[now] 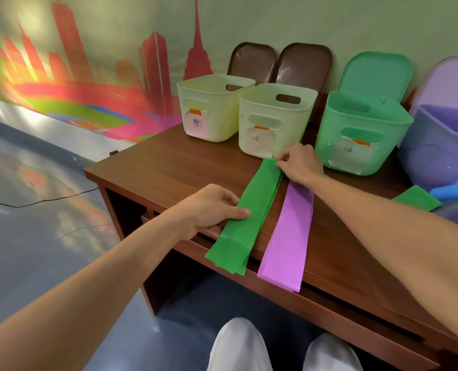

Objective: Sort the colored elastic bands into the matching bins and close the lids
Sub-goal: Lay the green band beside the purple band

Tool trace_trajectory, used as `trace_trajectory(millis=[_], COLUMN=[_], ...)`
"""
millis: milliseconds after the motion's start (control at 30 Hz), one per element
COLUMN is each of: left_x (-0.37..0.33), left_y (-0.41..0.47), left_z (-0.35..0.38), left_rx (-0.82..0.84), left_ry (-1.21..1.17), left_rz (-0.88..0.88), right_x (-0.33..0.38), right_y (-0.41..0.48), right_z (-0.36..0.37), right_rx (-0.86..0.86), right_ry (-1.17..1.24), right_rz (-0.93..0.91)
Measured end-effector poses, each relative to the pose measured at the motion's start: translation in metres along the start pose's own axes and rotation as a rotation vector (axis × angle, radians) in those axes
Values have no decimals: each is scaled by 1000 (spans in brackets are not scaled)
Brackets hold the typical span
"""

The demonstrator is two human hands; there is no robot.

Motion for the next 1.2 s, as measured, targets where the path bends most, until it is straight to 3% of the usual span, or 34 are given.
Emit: trace_trajectory(millis=[233, 500, 600, 933, 1100, 1200], left_x=[-2, 8, 12, -2, -23, -41], left_y=[-3, -14, -14, -13, -24, -29], left_z=[-1, -8, -8, -13, -12, -2], left_rx=[12, 8, -19, -217, -327, -304], left_ry=[66, -55, 28, 527, 576, 478], left_rz=[-43, -85, -82, 92, 291, 366], right_x=[3, 13, 13, 11, 7, 0], right_y=[1, -1, -1, -5, -16, -22], right_z=[7, 0, 1, 1, -15, -36], right_rx=[-46, -84, -82, -67, -46, 13], right_ry=[-96, -164, -183, -236, -194, -151], right_rz=[-66, -48, -36, 3, 15, 15])
Point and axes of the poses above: each hand's wrist, its own y-axis towards the middle knuckle, its own z-axis out of the palm, x = y × z, the point moved 8 cm from there along y, towards the middle knuckle, and after that the axes turned 5 degrees about y, right-handed, at the moved point
